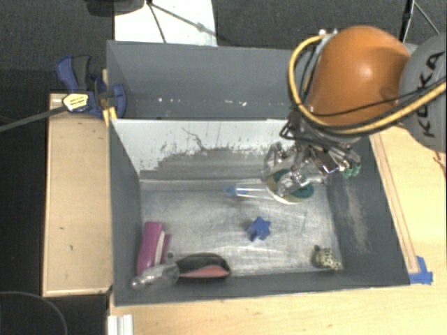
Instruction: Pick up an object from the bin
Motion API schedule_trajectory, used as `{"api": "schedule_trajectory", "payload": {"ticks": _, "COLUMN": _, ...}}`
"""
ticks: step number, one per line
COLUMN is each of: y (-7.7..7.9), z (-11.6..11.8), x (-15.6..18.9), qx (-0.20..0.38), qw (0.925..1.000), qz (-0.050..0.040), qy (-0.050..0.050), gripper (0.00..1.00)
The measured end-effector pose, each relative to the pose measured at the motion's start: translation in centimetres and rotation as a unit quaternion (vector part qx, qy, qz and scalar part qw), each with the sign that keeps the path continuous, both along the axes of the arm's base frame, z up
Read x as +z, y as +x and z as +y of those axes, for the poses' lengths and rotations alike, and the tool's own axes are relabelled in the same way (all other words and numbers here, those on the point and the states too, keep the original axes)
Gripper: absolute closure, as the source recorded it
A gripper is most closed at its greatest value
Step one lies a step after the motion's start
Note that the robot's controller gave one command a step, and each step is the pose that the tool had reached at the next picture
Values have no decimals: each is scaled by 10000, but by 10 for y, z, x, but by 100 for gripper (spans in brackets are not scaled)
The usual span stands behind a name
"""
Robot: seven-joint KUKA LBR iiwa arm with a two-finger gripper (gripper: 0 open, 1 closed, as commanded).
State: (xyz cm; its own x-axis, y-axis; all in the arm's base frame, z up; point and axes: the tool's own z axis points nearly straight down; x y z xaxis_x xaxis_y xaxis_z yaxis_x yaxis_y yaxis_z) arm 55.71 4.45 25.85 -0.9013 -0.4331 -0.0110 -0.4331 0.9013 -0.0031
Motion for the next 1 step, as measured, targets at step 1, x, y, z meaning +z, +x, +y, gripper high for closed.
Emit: {"api": "schedule_trajectory", "payload": {"ticks": 1, "y": 27, "z": -27, "x": -57, "qx": 75, "qw": 10000, "qz": 63, "qy": -11, "gripper": 100}}
